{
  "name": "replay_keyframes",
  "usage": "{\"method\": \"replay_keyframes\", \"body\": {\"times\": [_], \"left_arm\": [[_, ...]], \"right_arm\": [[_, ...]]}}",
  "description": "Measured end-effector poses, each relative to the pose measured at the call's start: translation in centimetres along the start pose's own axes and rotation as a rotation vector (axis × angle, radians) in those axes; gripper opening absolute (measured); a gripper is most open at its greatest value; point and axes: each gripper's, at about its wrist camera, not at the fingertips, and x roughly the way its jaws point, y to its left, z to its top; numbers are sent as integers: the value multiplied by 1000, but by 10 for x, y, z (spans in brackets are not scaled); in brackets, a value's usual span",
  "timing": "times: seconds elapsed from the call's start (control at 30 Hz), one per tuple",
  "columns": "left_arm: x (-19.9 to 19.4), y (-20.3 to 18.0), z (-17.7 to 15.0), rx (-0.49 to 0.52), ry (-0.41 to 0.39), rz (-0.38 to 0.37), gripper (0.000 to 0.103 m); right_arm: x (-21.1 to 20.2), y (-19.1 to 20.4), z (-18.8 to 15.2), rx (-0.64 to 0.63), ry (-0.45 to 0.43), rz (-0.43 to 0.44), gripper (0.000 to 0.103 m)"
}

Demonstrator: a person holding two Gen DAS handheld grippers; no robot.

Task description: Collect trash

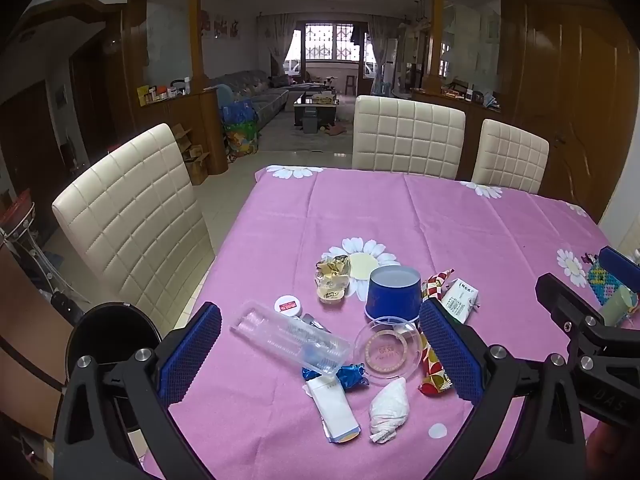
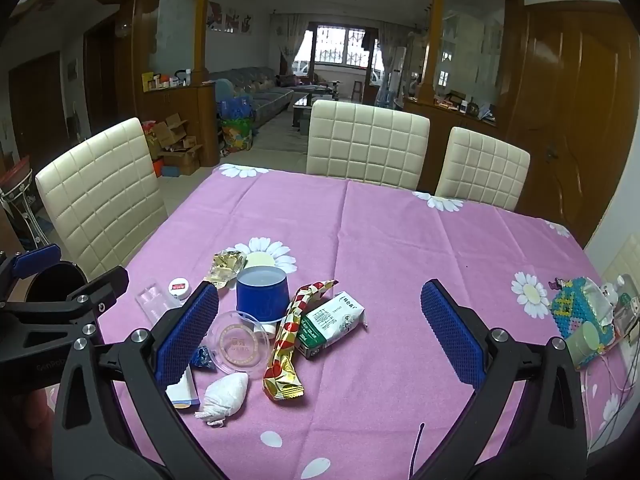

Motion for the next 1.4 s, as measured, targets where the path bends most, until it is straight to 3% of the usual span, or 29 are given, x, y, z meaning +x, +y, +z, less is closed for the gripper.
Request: {"method": "replay_keyframes", "body": {"times": [1.4], "left_arm": [[2, -6, -4, -1, 10, -10, 97]], "right_arm": [[0, 0, -2, 5, 4, 1, 100]]}}
